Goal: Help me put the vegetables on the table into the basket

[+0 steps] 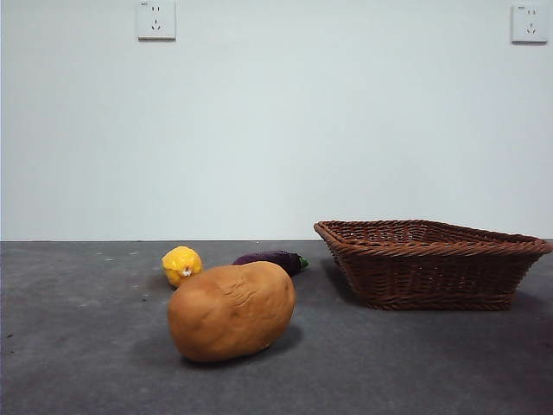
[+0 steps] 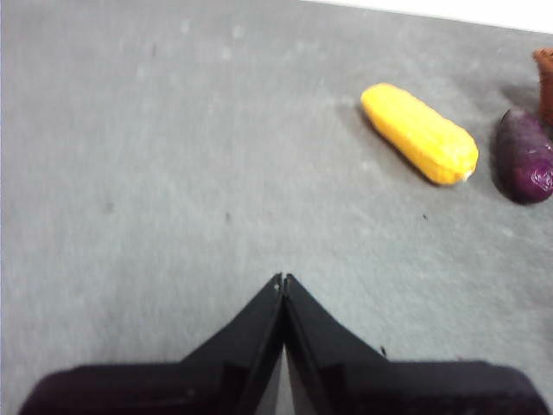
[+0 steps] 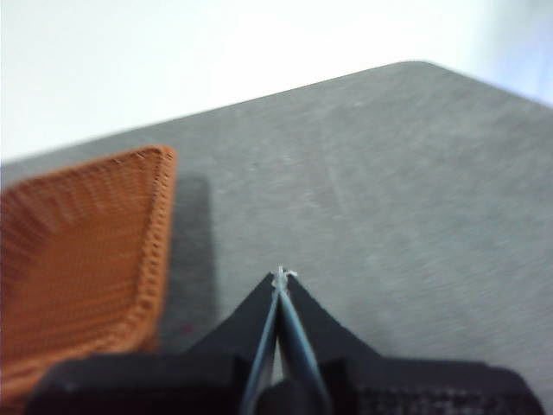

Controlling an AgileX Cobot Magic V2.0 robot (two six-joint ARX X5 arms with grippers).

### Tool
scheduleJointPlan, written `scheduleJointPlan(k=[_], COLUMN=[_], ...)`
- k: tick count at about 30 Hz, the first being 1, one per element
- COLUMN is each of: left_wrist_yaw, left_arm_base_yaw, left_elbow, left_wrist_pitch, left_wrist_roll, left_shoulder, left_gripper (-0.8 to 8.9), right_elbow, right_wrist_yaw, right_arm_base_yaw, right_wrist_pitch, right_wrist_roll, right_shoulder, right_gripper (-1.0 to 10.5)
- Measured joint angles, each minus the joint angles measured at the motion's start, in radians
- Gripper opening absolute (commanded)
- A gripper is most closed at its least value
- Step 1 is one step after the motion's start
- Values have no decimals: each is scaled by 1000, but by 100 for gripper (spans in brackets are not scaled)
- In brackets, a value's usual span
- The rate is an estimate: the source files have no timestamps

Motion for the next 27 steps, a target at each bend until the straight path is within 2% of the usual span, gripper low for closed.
scheduleJointPlan(k=[6,10,20,26,27], left_wrist_yaw=[49,126,318,433,484], left_arm_base_yaw=[0,0,0,0,0], left_elbow=[156,263,460,505,511], left_wrist_pitch=[-79,-79,-93,-95,-101], left_wrist_roll=[-32,-54,-71,-84,-92], left_shoulder=[64,153,452,614,648], left_gripper=[-4,-4,-3,-3,-3], right_elbow=[20,95,338,478,517], right_wrist_yaw=[-227,-288,-371,-468,-500], right_arm_base_yaw=[0,0,0,0,0], right_wrist_pitch=[-14,-107,-397,-507,-509], right_wrist_roll=[191,252,277,276,276], right_shoulder=[1,14,178,383,438], right_gripper=[-9,-9,-9,0,0])
